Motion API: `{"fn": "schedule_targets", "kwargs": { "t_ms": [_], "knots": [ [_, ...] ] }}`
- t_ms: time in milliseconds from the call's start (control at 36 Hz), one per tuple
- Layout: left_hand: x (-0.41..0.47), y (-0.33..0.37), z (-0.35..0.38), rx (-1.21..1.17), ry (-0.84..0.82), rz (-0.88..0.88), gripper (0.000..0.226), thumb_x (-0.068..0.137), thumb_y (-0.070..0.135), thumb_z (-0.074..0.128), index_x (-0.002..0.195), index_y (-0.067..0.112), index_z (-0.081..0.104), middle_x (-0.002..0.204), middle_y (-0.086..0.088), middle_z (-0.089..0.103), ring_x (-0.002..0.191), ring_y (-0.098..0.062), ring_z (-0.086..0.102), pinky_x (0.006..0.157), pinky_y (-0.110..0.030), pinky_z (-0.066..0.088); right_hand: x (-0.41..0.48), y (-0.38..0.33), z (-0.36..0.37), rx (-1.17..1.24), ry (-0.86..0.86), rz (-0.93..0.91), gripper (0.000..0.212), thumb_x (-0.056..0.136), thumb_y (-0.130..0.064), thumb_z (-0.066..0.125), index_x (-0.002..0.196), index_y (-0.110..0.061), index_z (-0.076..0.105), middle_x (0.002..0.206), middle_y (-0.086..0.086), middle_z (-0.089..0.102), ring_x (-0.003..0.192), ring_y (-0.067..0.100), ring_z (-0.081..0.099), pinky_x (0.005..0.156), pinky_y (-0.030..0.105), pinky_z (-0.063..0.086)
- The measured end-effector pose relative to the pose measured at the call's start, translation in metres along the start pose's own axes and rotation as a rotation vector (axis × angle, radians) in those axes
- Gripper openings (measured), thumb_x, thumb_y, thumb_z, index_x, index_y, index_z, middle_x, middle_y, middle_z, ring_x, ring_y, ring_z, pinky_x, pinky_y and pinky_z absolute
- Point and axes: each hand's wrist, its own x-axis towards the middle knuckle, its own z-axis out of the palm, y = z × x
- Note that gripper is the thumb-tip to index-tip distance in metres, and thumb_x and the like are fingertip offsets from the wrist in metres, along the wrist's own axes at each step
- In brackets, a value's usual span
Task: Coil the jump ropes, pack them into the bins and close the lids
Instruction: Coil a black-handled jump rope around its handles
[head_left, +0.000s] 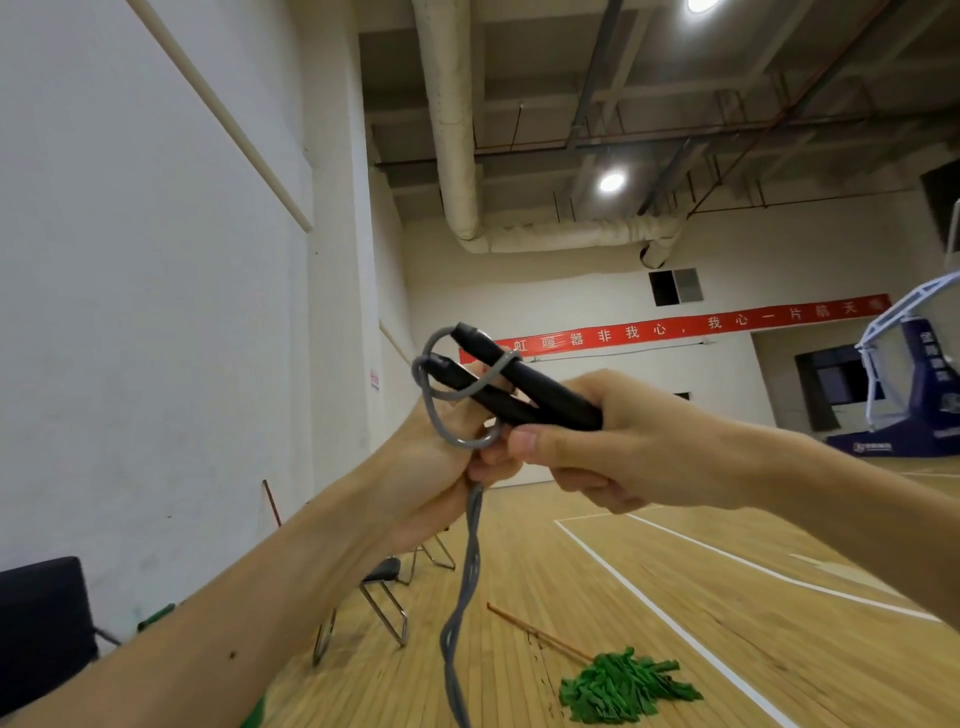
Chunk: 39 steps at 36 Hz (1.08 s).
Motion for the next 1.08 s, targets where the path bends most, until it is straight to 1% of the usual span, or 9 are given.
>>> {"fn": "schedule_targets", "kwargs": {
  "t_ms": [83, 250, 389, 556, 694, 778, 861, 972, 1083],
  "knots": [
    [0.006, -0.004, -0.004, -0.009, -0.046, 0.022, 0.026, 0.094, 0.025, 0.05, 0.102, 0.001, 0.058, 0.059, 0.004, 0.049, 0.048, -0.004, 0.039, 0.043, -0.014, 0.031, 0.001, 0.001, -0.002, -0.027, 0.123, 0.005, 0.046, 0.083, -0.038, 0.063, 0.114, -0.005, 0.054, 0.059, -0.004, 0.044, 0.048, 0.011, 0.035, 0.042, 0.021, 0.032],
    [0.008, -0.006, 0.003, 0.06, 0.049, 0.007, 0.033, 0.108, 0.017, 0.034, 0.12, -0.001, 0.058, 0.063, 0.001, 0.051, 0.045, -0.005, 0.041, 0.039, -0.015, 0.033, 0.003, 0.007, -0.004, -0.169, 0.301, -0.039, 0.036, 0.095, -0.029, 0.063, 0.127, -0.033, 0.047, 0.054, -0.015, 0.053, 0.046, 0.002, 0.044, 0.045, 0.017, 0.038],
    [0.004, -0.01, 0.008, -0.045, 0.06, -0.073, 0.032, 0.106, 0.033, 0.039, 0.107, 0.008, 0.059, 0.065, 0.001, 0.047, 0.045, -0.007, 0.038, 0.039, -0.018, 0.026, 0.003, 0.008, -0.003, -0.199, 0.317, -0.102, 0.02, 0.101, -0.021, 0.057, 0.121, -0.023, 0.056, 0.057, -0.018, 0.053, 0.047, 0.0, 0.046, 0.045, 0.015, 0.037],
    [-0.005, -0.026, 0.004, 0.071, 0.062, -0.112, 0.039, 0.096, 0.045, 0.044, 0.102, 0.009, 0.059, 0.059, 0.002, 0.029, 0.043, -0.008, 0.026, 0.04, -0.02, 0.021, 0.002, 0.011, -0.018, -0.132, 0.407, -0.057, 0.019, 0.099, -0.027, 0.058, 0.115, -0.019, 0.055, 0.059, -0.009, 0.046, 0.049, 0.009, 0.04, 0.043, 0.021, 0.035],
    [-0.004, -0.031, -0.008, 0.505, 0.075, -0.034, 0.025, 0.103, 0.034, 0.045, 0.109, 0.018, 0.064, 0.06, 0.009, 0.04, 0.048, -0.006, 0.037, 0.046, -0.017, 0.034, 0.005, 0.026, -0.023, -0.214, 0.453, 0.01, 0.015, 0.099, -0.027, 0.061, 0.113, -0.027, 0.058, 0.064, -0.008, 0.051, 0.046, -0.001, 0.045, 0.046, 0.015, 0.039],
    [-0.008, -0.031, -0.016, 0.886, 0.021, 0.068, 0.024, 0.102, 0.031, 0.052, 0.124, 0.029, 0.061, 0.076, 0.022, 0.061, 0.069, 0.001, 0.061, 0.067, -0.019, 0.05, 0.006, 0.031, -0.025, -0.296, 0.458, 0.062, 0.013, 0.099, -0.027, 0.06, 0.108, -0.035, 0.056, 0.076, -0.003, 0.054, 0.05, -0.004, 0.051, 0.048, 0.013, 0.041],
    [-0.008, -0.027, -0.024, 1.109, 0.051, 0.159, 0.029, 0.102, 0.03, 0.052, 0.13, 0.028, 0.06, 0.08, 0.005, 0.066, 0.065, -0.011, 0.061, 0.065, -0.027, 0.051, 0.006, 0.035, -0.023, -0.414, 0.424, 0.109, 0.015, 0.1, -0.027, 0.059, 0.098, -0.04, 0.053, 0.084, -0.009, 0.056, 0.067, 0.003, 0.054, 0.055, 0.014, 0.041],
    [-0.005, -0.017, -0.029, 1.363, 0.017, 0.35, 0.026, 0.101, 0.029, 0.052, 0.123, 0.022, 0.066, 0.089, 0.013, 0.064, 0.073, -0.002, 0.058, 0.069, -0.02, 0.049, 0.007, 0.036, -0.023, -0.466, 0.418, 0.167, 0.008, 0.1, -0.028, 0.059, 0.098, -0.033, 0.054, 0.087, -0.006, 0.056, 0.074, 0.008, 0.053, 0.064, 0.02, 0.04],
    [0.002, 0.005, -0.031, 1.48, -0.016, 0.555, 0.026, 0.096, 0.028, 0.057, 0.109, 0.014, 0.074, 0.094, 0.004, 0.071, 0.073, -0.006, 0.063, 0.069, -0.019, 0.054, 0.007, 0.039, -0.023, -0.549, 0.376, 0.25, 0.014, 0.1, -0.033, 0.059, 0.11, -0.024, 0.056, 0.095, 0.003, 0.061, 0.085, 0.019, 0.058, 0.077, 0.035, 0.048]
  ]
}}
